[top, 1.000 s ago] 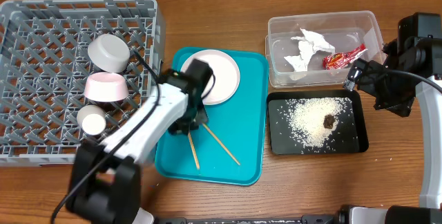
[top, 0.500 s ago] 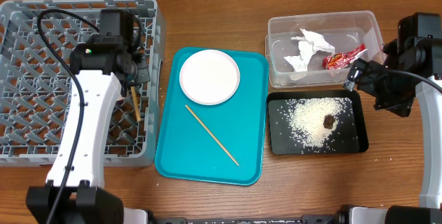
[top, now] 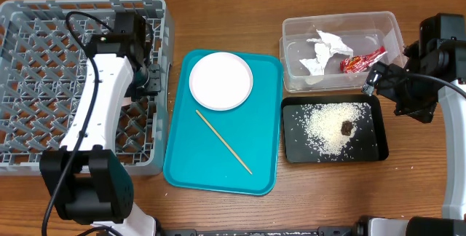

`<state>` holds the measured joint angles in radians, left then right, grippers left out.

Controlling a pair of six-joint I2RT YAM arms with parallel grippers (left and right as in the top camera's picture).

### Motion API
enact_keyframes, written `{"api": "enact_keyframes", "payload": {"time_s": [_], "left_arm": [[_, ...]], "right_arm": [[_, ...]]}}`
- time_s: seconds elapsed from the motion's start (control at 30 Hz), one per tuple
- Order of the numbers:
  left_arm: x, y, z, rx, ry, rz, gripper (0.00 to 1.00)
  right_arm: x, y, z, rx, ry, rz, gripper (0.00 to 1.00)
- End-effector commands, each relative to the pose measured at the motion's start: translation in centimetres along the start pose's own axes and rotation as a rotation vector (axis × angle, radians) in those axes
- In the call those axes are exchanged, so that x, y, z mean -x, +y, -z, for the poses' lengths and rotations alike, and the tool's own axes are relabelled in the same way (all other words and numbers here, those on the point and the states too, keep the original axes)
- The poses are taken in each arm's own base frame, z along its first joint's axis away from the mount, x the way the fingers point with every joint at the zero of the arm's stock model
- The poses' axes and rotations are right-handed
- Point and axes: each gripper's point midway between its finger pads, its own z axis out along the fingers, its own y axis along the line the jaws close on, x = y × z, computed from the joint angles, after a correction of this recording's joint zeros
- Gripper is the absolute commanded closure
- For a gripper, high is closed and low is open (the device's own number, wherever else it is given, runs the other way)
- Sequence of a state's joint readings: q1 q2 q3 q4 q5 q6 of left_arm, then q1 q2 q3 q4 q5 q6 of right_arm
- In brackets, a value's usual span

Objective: Sort waste into correct bins and load items into the dishwasher
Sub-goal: 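Carry the chopsticks into the dish rack with the left gripper, then grasp the remaining chopstick on the teal tray with the left gripper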

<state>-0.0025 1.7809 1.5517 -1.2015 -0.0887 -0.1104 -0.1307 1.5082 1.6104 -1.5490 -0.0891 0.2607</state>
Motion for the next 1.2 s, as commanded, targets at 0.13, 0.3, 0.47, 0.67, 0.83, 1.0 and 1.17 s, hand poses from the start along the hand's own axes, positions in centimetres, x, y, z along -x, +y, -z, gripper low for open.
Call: {"api": "enact_keyframes", "payload": {"time_s": [0.13,0.3,0.47,0.67,0.83,1.0,1.17], "left_arm": [[-4.6,-13.4,1.8,-0.382,0.188,0.176,0.61],[-7.3,-17.5,-0.6,-0.308,0.194,0.219,0.51],[-10.1,-19.5,-3.4,-0.211,0.181,0.322,0.51],[-12.4,-19.3,-5.7,-0.12,0.162,0.421,0.51],[-13.8,-18.7,-7.5,-0.073,0.153,0.47,0.49],[-14.7,-18.3,-9.1,-0.072,0.156,0.517,0.44],[-15.0,-18.2,-10.0,-0.083,0.148,0.518,0.44]], "right_arm": [[0.3,0.0,0.6,0.002,-0.026,0.002,0.0],[0.3,0.0,0.6,0.002,-0.026,0.002,0.0],[0.3,0.0,0.6,0.002,-0.026,0.002,0.0],[0.3,0.0,0.6,0.002,-0.025,0.002,0.0],[0.3,-0.1,0.6,0.001,-0.025,0.003,0.0],[0.3,0.0,0.6,0.002,-0.025,0.002,0.0],[0.3,-0.1,0.6,0.001,-0.025,0.002,0.0]]}}
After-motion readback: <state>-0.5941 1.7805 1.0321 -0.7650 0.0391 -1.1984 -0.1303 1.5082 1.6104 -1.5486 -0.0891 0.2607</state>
